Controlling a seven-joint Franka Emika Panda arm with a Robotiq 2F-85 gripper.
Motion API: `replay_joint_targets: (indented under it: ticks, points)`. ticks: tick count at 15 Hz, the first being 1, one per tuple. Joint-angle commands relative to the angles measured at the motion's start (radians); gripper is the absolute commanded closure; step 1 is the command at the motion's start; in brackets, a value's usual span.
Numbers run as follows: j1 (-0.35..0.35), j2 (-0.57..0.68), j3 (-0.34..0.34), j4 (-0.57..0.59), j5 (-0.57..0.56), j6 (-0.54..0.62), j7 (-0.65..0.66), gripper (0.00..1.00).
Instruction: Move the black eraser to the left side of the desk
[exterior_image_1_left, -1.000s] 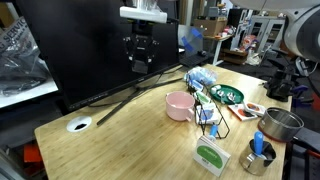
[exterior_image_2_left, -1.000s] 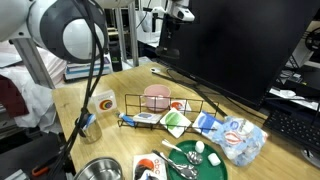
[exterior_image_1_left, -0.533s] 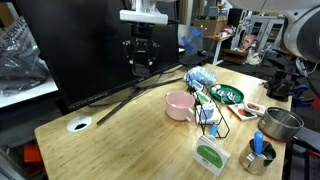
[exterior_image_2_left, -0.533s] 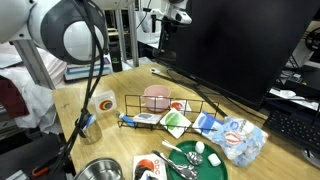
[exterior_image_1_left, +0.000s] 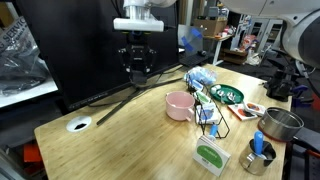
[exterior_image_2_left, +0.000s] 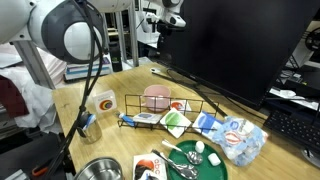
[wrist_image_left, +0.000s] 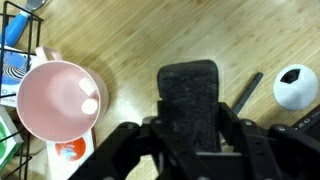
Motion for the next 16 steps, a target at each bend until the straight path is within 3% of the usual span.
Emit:
replay_joint_targets:
  ticks: [1, 6, 10, 11, 16]
  points:
    - [0.048, 0.026, -0.026, 0.016, -0.022, -0.025, -0.018, 0.73]
    - [0.108, 0.064, -0.045, 0.012, -0.054, -0.035, -0.009, 0.73]
    - [0.12, 0.089, -0.056, 0.005, -0.076, -0.143, -0.025, 0.73]
    - [0.121, 0.109, -0.049, 0.036, -0.065, -0.105, -0.002, 0.48]
    - [0.12, 0.099, -0.053, 0.009, -0.066, -0.123, -0.003, 0.48]
